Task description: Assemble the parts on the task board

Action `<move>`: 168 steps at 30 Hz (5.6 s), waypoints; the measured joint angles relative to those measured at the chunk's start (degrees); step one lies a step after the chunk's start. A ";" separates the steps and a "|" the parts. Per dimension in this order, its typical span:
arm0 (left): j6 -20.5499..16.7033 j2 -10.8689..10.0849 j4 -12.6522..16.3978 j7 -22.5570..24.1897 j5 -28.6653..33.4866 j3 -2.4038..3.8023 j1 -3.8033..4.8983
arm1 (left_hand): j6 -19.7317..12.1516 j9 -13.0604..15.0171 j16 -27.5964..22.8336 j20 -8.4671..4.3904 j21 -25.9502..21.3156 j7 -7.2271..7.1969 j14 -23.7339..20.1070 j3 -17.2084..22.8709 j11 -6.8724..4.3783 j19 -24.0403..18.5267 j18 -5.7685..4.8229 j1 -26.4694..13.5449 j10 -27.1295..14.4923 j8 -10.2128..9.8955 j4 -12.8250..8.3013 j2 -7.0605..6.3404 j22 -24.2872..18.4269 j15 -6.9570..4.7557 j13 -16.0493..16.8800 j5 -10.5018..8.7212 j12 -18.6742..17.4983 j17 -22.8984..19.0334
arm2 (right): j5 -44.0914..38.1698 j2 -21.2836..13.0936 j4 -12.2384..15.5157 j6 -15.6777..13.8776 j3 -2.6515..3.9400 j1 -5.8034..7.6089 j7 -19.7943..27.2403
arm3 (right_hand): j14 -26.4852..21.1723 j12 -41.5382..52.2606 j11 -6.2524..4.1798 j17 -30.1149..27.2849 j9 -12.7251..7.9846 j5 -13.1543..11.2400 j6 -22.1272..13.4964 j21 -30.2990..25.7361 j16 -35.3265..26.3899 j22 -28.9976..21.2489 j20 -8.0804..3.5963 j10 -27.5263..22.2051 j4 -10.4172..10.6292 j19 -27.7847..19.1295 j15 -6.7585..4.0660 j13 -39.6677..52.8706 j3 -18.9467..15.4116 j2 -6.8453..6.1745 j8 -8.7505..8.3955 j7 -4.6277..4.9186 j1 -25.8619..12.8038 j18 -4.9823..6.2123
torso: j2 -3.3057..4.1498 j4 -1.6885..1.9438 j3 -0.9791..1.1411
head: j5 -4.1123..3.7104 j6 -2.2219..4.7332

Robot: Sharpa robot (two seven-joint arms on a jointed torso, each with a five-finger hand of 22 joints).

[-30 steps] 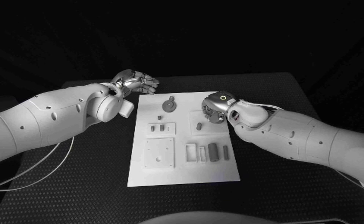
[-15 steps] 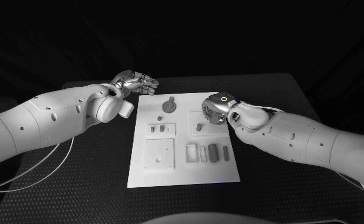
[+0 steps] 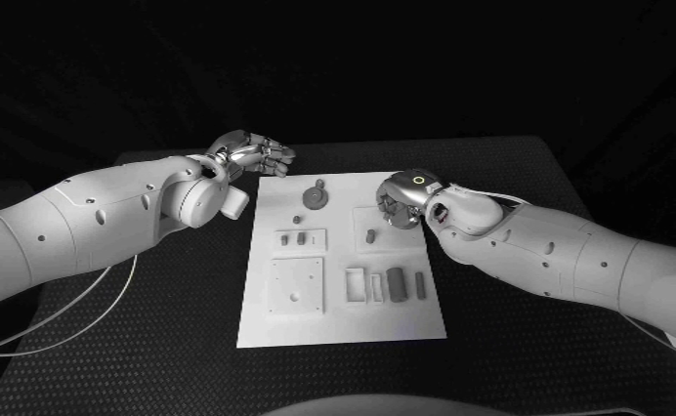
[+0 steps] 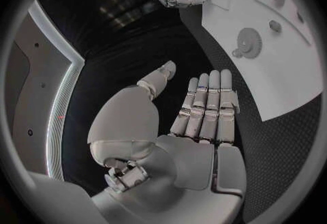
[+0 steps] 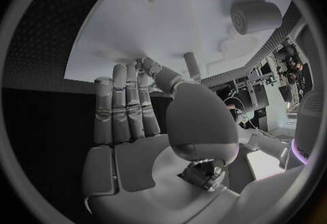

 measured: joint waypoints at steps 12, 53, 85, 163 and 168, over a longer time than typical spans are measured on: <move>0.11 0.00 0.02 -0.07 0.00 0.00 0.00 | 0.00 -0.05 -0.22 0.00 0.00 0.00 0.00 0.00 0.00 0.00 -0.07 0.00 0.00 0.00 0.00 0.00 -0.01 0.00 -0.05 0.00 0.00 0.07 | 2.79 -0.76 0.79 2.83 0.80 0.69 0.24 | 0.00 -0.01 0.00 0.00 0.00 -0.01 0.00 0.00 0.00 0.00 0.01 -0.01 -0.05 0.00 0.00 0.05 -0.05 -0.09 0.00 0.00 0.08 0.01 | -0.01 0.00 -0.02 | -0.03 0.01; 0.21 -0.11 -0.33 -0.19 0.00 0.00 0.07 | -0.20 -0.04 -0.22 0.01 0.00 -0.20 -0.01 0.00 0.21 0.00 0.32 0.00 -0.21 0.22 -0.01 0.00 0.07 -0.01 -0.14 0.00 0.24 0.26 | 6.94 -4.16 8.93 4.56 3.58 2.42 0.39 | 0.15 -0.07 0.01 0.13 0.25 -0.06 -0.01 -0.03 0.00 -0.01 0.21 -0.02 -0.05 -0.01 -0.15 0.30 -0.05 -0.09 -0.01 0.00 0.07 0.01 | -0.01 -0.03 -0.03 | 0.25 -0.03; 0.21 0.93 -1.69 -0.22 0.00 0.00 0.71 | -0.20 -0.03 -0.45 0.00 0.00 -0.20 -0.01 0.00 0.21 0.00 -0.12 0.00 -0.21 0.22 -0.01 0.00 0.09 -0.01 -0.24 0.00 0.24 0.41 | 6.30 3.72 15.44 6.62 1.52 -0.10 0.82 | 0.14 -0.11 0.01 0.20 0.50 -0.06 -0.20 -0.04 -0.26 -0.01 0.24 -0.02 -0.05 -0.03 -0.15 0.68 -0.05 0.16 -0.02 0.20 -0.18 0.03 | -0.02 -0.01 -0.12 | 5.11 -0.77; 0.35 1.19 -1.83 -0.34 0.00 0.00 0.72 | -0.20 -0.06 -0.66 0.01 0.00 -0.20 -0.01 0.13 0.21 0.00 0.48 0.00 -0.21 0.45 0.11 0.00 0.15 -0.01 -0.48 0.00 0.24 0.79 | 3.00 8.02 10.93 7.00 -1.15 -3.51 2.10 | 0.14 -0.31 0.01 0.33 0.94 -0.06 -0.38 -0.27 -0.70 0.01 0.12 -0.02 -0.05 0.06 -0.14 1.28 -0.04 0.60 -0.22 0.36 -0.63 0.06 | 0.01 0.03 -0.07 | 6.78 -2.29; 0.35 1.20 -1.85 -0.35 0.00 0.00 0.72 | -0.19 -0.11 -0.89 0.01 -0.01 -0.20 -0.01 0.13 0.21 0.00 0.47 0.00 -0.21 0.45 0.11 0.00 0.13 -0.01 -0.48 0.00 0.24 0.87 | 3.01 7.93 11.04 6.91 -1.16 -3.58 2.12 | 0.14 -0.31 0.01 0.32 1.00 -0.06 -0.38 -0.27 -0.70 0.01 0.13 -0.02 -0.05 0.06 -0.14 1.29 -0.04 0.60 -0.22 0.36 -0.62 0.06 | 0.01 0.03 -0.04 | 6.83 -2.33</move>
